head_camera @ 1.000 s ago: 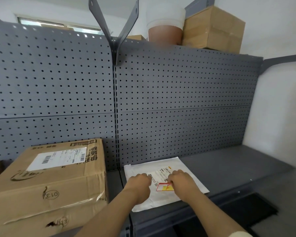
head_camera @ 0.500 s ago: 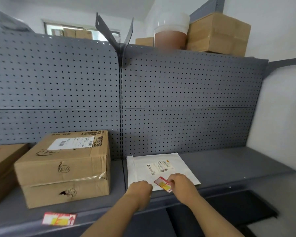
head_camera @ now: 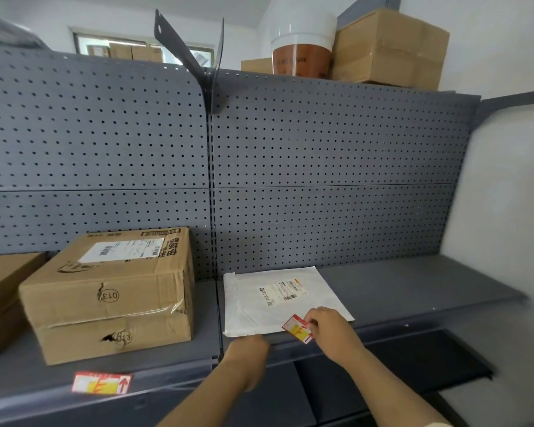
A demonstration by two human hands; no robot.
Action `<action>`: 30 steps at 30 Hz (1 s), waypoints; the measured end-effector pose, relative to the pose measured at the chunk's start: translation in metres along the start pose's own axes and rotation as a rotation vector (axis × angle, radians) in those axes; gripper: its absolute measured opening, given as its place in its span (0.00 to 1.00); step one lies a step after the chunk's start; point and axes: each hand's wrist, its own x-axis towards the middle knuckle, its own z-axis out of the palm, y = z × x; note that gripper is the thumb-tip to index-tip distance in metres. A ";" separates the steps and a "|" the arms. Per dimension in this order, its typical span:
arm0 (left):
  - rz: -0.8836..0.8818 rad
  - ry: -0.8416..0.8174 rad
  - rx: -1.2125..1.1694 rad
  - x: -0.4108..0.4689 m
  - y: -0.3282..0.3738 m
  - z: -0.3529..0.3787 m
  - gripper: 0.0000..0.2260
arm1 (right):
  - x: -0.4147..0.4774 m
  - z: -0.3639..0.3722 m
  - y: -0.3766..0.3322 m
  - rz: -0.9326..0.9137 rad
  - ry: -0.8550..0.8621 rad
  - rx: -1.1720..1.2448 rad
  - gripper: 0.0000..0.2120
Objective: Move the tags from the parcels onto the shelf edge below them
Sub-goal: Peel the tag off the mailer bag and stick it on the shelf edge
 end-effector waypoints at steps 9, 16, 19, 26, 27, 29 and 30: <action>0.017 -0.026 -0.042 -0.002 -0.001 0.002 0.17 | 0.005 0.015 -0.006 -0.056 -0.104 -0.287 0.10; 0.032 0.042 -0.004 -0.004 -0.012 -0.003 0.17 | 0.010 0.029 -0.016 -0.162 -0.179 -0.616 0.17; 0.025 0.070 0.012 -0.005 -0.017 -0.006 0.15 | 0.009 0.031 -0.018 -0.155 -0.188 -0.601 0.15; 0.037 0.097 0.008 -0.007 -0.023 -0.008 0.14 | 0.004 0.036 -0.020 -0.107 -0.138 -0.514 0.15; 0.038 0.101 0.004 -0.008 -0.023 -0.009 0.14 | 0.003 0.035 -0.020 -0.103 -0.132 -0.501 0.15; 0.043 0.108 0.002 -0.007 -0.023 -0.010 0.14 | 0.002 0.030 -0.018 -0.091 -0.118 -0.477 0.15; 0.047 0.112 0.000 -0.006 -0.022 -0.011 0.14 | 0.001 0.027 -0.016 -0.080 -0.107 -0.463 0.15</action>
